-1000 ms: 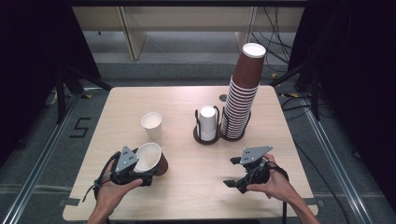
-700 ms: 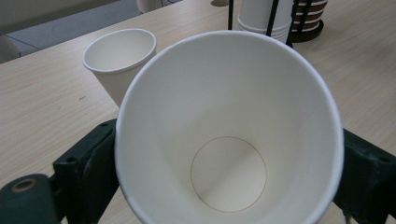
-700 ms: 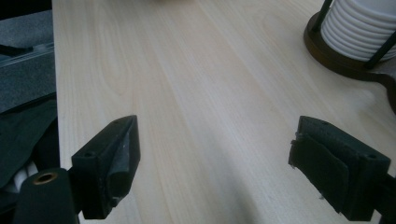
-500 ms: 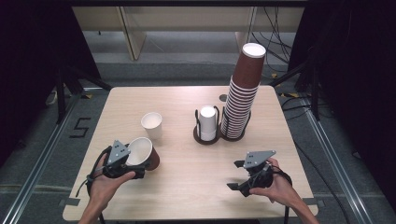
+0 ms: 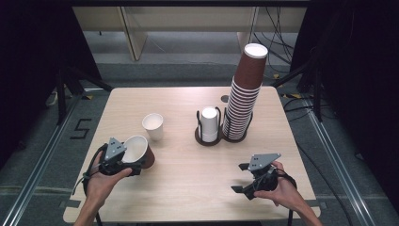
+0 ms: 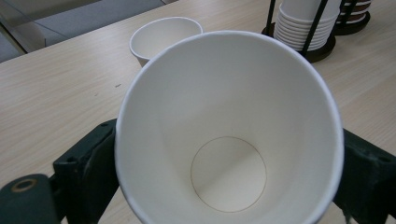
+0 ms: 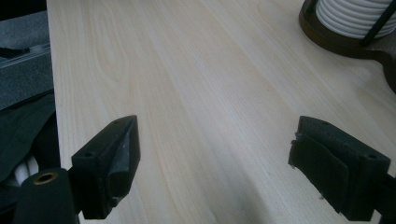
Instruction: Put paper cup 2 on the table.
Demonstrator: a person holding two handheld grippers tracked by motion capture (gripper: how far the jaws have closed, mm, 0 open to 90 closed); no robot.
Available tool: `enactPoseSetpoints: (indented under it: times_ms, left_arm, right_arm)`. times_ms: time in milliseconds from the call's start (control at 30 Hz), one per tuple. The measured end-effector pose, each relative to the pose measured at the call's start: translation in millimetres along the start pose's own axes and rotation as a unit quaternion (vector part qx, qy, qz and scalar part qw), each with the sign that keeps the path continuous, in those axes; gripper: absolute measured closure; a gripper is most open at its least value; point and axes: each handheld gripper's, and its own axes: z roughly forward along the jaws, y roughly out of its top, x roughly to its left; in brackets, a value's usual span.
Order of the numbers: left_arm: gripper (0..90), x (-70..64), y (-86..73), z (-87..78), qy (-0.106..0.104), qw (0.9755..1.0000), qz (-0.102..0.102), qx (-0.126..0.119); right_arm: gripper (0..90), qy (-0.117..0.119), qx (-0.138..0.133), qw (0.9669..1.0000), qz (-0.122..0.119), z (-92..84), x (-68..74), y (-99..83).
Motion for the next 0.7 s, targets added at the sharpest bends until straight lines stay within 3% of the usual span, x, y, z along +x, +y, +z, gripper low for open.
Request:
enactPoseSetpoints:
  times_ms: [700]
  left_arm:
    - [8.9,23.1,2.7,2.8,0.034,0.9991,-0.015,0.022]
  right_arm:
    - [16.0,-0.003,0.003,1.0000,0.003,-0.5,-2.0,-1.5]
